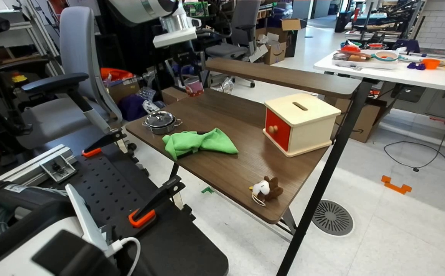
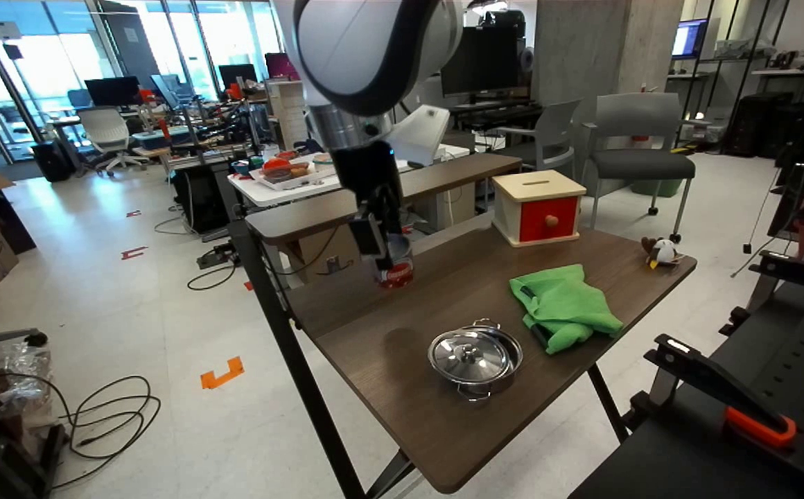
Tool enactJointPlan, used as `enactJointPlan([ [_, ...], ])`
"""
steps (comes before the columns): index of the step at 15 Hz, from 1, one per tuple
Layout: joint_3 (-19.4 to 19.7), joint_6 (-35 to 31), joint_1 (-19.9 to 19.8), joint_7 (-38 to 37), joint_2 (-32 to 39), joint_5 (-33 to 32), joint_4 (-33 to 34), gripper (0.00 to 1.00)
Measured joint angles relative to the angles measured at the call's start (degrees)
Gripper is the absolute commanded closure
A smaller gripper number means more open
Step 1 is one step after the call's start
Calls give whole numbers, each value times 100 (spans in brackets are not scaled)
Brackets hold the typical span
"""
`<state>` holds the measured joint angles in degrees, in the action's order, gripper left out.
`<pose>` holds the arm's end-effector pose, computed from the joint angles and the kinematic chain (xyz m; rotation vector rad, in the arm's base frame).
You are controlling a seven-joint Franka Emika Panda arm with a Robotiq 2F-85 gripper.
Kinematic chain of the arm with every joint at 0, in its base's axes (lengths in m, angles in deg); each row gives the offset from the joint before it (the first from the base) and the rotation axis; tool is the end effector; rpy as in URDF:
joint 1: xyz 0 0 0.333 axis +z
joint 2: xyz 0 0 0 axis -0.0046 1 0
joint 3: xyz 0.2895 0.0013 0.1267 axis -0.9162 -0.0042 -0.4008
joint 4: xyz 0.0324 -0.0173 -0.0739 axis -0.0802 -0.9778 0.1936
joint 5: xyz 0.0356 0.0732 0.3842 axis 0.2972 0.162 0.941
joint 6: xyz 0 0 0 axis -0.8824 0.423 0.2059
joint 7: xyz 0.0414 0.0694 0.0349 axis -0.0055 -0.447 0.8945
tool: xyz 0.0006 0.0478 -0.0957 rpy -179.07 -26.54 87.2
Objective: Move the can to the right
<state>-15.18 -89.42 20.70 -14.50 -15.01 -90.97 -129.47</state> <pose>0.6699 0.2800 0.1651 2.6995 1.1458 -0.0147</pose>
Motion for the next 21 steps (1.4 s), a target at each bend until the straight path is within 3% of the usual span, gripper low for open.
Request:
enactJointPlan([
  [9,245,809,-1083,382,-268,-11,177,54],
  [21,319,1833,-1387,592,852,-7,1607,54],
])
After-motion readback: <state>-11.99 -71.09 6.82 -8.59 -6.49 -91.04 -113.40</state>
